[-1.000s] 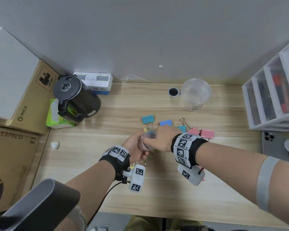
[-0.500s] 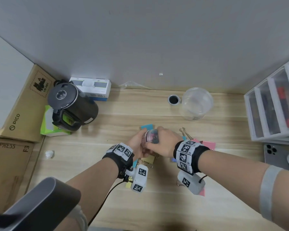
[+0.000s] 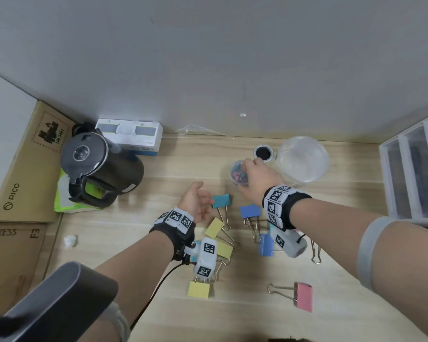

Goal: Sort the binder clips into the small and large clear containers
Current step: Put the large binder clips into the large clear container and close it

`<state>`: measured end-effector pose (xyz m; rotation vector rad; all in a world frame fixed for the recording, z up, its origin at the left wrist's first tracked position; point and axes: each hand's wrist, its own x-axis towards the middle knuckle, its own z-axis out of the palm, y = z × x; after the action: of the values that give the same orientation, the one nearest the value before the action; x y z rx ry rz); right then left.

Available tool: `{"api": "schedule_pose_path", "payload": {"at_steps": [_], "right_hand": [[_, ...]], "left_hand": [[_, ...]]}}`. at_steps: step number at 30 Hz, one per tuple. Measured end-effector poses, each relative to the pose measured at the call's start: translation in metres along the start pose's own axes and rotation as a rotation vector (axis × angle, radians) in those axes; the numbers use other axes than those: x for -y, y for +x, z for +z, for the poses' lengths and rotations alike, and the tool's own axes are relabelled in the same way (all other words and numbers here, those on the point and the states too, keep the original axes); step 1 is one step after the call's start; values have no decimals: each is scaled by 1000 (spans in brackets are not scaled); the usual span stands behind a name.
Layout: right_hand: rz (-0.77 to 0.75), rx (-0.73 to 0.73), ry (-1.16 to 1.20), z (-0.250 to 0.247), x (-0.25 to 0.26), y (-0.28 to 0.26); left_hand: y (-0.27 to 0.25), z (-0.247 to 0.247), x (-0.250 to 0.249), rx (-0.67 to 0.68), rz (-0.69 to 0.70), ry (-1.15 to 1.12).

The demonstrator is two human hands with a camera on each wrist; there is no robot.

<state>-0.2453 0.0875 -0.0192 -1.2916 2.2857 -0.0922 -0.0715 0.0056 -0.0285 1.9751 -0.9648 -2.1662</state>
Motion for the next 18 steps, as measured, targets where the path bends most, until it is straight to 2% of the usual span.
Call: {"api": "schedule_pose_path", "payload": {"at_steps": [6,10,12,15,18], "right_hand": [[-19,-17,26,-2,2,7],[-181,-226,36,-21,-7,2],[-179,-345,-18,-34,-19,2],[-27,-411,-94,-46,-45,7],[241,-321,-127,-48,-68,3]], "left_hand": [[8,7,2,-12,-2,-15],[12,14,1,-51,28,-15],[12,16,2,-77,41,-6],[7,17,4,-74,25,-4],[-3,17,2,-44,5,2]]}}
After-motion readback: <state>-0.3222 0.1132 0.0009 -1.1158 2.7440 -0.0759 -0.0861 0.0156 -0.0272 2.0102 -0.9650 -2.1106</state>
